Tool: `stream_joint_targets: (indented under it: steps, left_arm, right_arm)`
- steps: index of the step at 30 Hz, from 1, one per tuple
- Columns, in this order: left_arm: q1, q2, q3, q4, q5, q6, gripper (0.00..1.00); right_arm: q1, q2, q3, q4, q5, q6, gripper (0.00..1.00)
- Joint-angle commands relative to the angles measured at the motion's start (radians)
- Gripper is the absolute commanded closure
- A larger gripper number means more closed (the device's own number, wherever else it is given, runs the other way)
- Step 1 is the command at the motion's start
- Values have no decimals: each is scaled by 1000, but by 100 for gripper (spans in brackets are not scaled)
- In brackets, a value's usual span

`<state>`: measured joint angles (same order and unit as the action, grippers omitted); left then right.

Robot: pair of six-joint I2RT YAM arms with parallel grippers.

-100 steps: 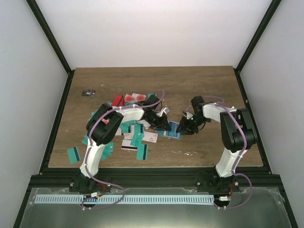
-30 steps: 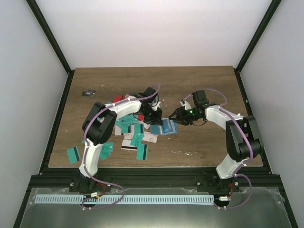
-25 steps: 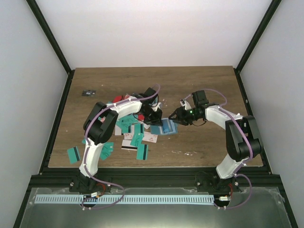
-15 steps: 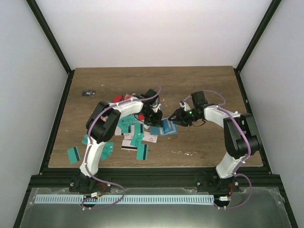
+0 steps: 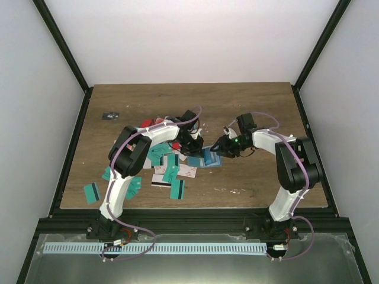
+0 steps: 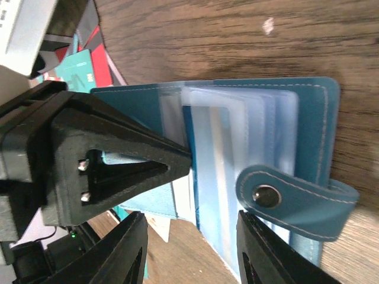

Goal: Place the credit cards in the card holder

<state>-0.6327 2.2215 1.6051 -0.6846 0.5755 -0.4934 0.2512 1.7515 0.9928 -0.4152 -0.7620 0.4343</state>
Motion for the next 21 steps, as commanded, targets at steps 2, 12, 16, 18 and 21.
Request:
stream_joint_targets:
  steps: [2,12,16,18,21]
  left_arm:
    - [2,44,15,-24,-25,17,96]
    - [4,46,15,-24,-22,26,96]
    - [4,45,16,-24,-19,28,96]
    - [4,44,16,-25,-19,29,96]
    - [4,44,15,-26,-17,31,96]
  right_arm:
    - [7,9,46,-51,81,-49,55]
    - [12,25,16,1,36,-31,54]
    - [14,42,23,6,30,-29,54]
    - [17,51,23,6,30,-28,54]
    - [19,59,21,9,30,-27,54]
